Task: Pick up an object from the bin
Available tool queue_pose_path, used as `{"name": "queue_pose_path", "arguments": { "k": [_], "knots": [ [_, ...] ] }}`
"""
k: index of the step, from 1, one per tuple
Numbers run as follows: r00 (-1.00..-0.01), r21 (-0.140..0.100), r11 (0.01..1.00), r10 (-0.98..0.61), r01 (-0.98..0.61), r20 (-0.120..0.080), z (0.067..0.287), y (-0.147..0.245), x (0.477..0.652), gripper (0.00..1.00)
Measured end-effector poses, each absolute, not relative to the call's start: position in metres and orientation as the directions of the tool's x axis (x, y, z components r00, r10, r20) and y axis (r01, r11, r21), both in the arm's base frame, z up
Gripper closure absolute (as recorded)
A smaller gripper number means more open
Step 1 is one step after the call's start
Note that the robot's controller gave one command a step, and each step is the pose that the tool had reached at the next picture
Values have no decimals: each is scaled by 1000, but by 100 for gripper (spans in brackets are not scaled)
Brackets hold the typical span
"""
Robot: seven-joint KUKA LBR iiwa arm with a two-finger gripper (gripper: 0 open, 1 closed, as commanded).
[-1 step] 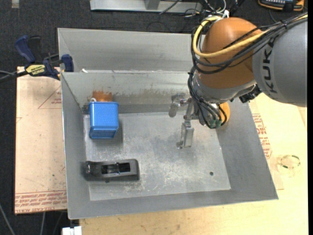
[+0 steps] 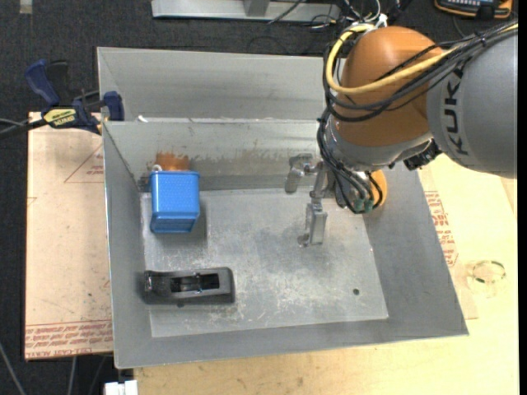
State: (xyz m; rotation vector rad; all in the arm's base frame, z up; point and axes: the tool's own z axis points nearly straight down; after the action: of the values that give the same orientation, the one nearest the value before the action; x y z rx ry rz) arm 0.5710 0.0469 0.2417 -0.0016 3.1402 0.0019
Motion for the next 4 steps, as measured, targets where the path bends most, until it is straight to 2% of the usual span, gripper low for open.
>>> {"name": "queue_pose_path", "arguments": {
  "k": [1, 2, 4],
  "knots": [
    [-1000, 1, 1000, 4, 4, -7, 204, 61, 559, 0],
    [-996, 2, 996, -89, -89, -2, 151, 80, 540, 0],
    [-979, 2, 979, -202, -202, -6, 79, 148, 506, 0]
  ]
}}
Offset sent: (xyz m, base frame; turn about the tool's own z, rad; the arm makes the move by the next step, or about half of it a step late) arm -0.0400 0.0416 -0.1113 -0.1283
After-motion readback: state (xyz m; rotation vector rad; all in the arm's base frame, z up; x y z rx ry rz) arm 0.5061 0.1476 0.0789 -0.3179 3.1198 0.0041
